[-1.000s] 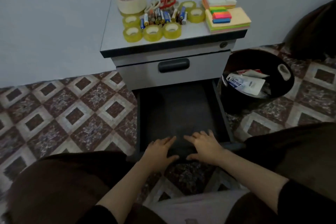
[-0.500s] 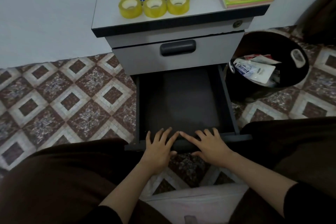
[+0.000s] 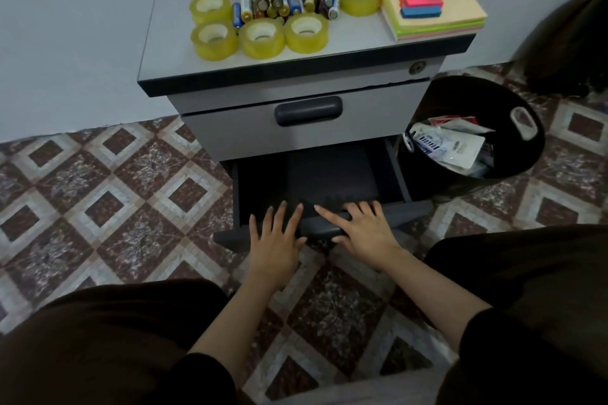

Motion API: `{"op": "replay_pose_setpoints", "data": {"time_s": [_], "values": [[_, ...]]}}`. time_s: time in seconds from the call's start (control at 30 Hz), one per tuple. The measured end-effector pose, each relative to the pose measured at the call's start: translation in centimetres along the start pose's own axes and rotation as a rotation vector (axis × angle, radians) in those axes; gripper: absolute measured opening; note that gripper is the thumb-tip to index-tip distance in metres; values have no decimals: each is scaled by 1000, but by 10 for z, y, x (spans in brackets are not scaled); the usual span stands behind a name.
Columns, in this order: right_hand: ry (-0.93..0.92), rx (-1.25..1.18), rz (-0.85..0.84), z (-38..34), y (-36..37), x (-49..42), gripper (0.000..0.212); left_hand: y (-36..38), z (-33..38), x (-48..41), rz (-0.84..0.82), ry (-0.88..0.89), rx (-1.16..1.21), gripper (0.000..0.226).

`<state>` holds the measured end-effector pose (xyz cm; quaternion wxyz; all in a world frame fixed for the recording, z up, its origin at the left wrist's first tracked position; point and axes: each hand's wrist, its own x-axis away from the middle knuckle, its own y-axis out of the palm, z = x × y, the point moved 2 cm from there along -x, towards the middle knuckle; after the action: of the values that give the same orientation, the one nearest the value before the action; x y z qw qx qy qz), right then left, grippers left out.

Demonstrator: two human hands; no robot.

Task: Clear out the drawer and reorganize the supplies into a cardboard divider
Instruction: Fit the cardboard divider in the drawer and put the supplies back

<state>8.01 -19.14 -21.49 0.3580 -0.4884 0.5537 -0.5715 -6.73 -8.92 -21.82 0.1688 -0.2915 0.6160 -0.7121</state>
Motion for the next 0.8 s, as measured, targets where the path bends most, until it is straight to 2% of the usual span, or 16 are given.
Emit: {"op": "replay_pose_setpoints", "data": {"time_s": [0.1,0.2,0.23,0.3,0.33,0.37,0.47,0.57,0.67,0.8], "values": [[73,-32,-31,-2,-7,-5,69,0,-2,-5,3,-21,54,63],[224,-208,292,-21,-8,6,63,-4,4,1,205,-45,364,76],[291,-337,416,-26,-7,10,57,-5,7,4,294,-77,496,71],[413,-664,466,-34,-12,18,40,-13,11,8,369,-140,689,50],[462,-797,388,-35,-13,20,37,-16,14,11,329,-158,770,39],[490,-878,270,-33,-6,21,44,-19,17,13,271,-170,837,34],[530,-1049,13,-26,10,24,70,-16,18,20,-19,-303,1085,40],[676,-1284,-139,-21,17,21,72,-6,17,20,-318,-452,1215,50],[768,-1449,-250,-16,16,13,63,0,18,11,-383,-492,1233,50],[744,-1448,-175,-3,24,6,49,5,17,-7,-316,-476,1212,57]]}}
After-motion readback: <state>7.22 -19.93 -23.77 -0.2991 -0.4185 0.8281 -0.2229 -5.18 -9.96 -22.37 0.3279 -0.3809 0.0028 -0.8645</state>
